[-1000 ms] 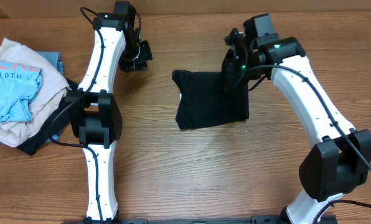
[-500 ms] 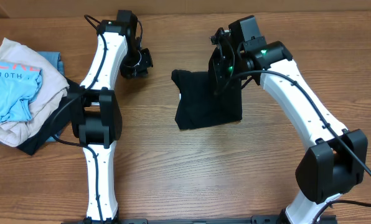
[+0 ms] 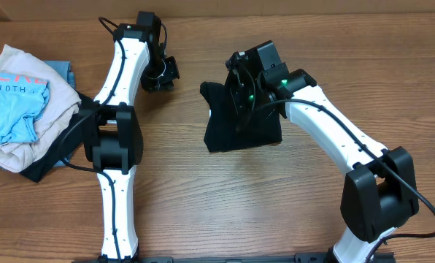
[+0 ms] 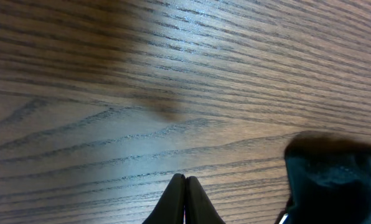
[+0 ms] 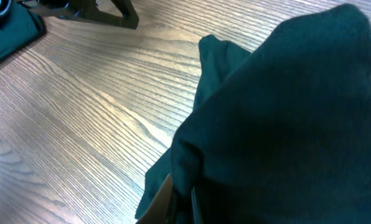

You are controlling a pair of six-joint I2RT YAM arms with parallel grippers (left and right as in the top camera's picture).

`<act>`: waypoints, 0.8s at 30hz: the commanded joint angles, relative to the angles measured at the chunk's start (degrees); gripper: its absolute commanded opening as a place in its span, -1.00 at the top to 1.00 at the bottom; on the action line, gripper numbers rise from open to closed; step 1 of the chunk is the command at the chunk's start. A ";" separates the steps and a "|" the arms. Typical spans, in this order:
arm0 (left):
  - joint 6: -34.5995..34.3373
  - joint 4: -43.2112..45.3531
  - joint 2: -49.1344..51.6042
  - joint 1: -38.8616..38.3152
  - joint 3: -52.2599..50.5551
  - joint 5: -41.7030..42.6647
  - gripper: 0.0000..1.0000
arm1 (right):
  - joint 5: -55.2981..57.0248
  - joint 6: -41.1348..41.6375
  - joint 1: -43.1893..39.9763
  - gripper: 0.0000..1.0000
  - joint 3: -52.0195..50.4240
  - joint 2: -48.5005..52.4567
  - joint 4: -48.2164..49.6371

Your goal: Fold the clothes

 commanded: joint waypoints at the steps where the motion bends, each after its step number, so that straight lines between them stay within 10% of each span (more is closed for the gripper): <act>1: 0.87 -0.37 -0.39 -0.07 -0.22 -0.50 0.92 | -0.09 0.07 0.17 0.87 -0.24 1.18 1.77; 17: 0.85 -1.14 -0.39 -0.09 -0.22 -0.50 0.92 | -0.74 2.43 3.13 0.86 -0.24 7.96 6.45; 24: 0.92 -1.49 -0.39 -0.09 -0.22 -0.50 0.92 | -9.66 8.46 3.15 -0.35 0.04 7.93 9.05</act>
